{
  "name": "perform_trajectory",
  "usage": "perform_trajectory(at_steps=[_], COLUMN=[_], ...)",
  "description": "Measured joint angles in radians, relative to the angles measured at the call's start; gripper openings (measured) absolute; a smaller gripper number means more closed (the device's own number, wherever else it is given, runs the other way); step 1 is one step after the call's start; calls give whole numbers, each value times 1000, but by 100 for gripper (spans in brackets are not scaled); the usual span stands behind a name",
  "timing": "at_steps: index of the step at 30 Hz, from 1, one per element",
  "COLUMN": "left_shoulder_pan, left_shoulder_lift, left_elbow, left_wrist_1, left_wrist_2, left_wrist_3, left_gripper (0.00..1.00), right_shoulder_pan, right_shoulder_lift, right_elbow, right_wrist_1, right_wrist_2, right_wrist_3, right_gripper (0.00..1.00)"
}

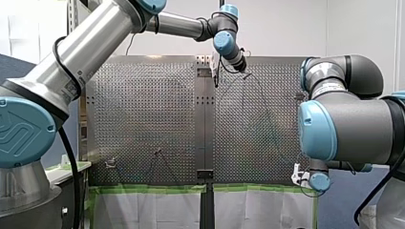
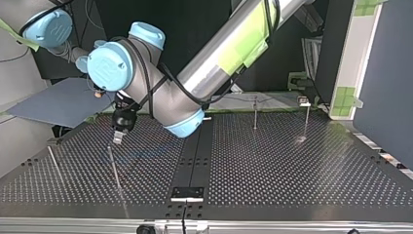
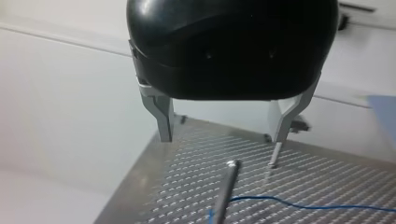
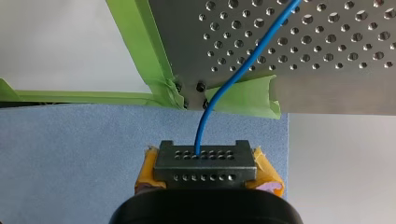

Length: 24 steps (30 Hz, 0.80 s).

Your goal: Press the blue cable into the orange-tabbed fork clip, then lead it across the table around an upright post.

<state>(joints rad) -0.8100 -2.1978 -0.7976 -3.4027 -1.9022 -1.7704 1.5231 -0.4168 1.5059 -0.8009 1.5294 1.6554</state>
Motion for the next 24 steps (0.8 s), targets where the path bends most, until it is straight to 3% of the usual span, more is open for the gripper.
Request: perform_trajectory(at_steps=[10,18,24], left_shoulder_pan=[8,18,19], left_shoulder_lift=[-3,-4,-26], left_elbow=[0,3,28], left_wrist_1=[-29,32,77], left_wrist_2=[78,123,128], left_wrist_3=[78,151,159], left_gripper=[100,100,100], right_shoulder_pan=[2,2,2], right_shoulder_lift=[0,0,0], right_elbow=[0,0,0], right_wrist_1=[0,0,1], right_wrist_2=[-1,-1,-1], right_wrist_3=[0,0,0], right_gripper=[0,0,0])
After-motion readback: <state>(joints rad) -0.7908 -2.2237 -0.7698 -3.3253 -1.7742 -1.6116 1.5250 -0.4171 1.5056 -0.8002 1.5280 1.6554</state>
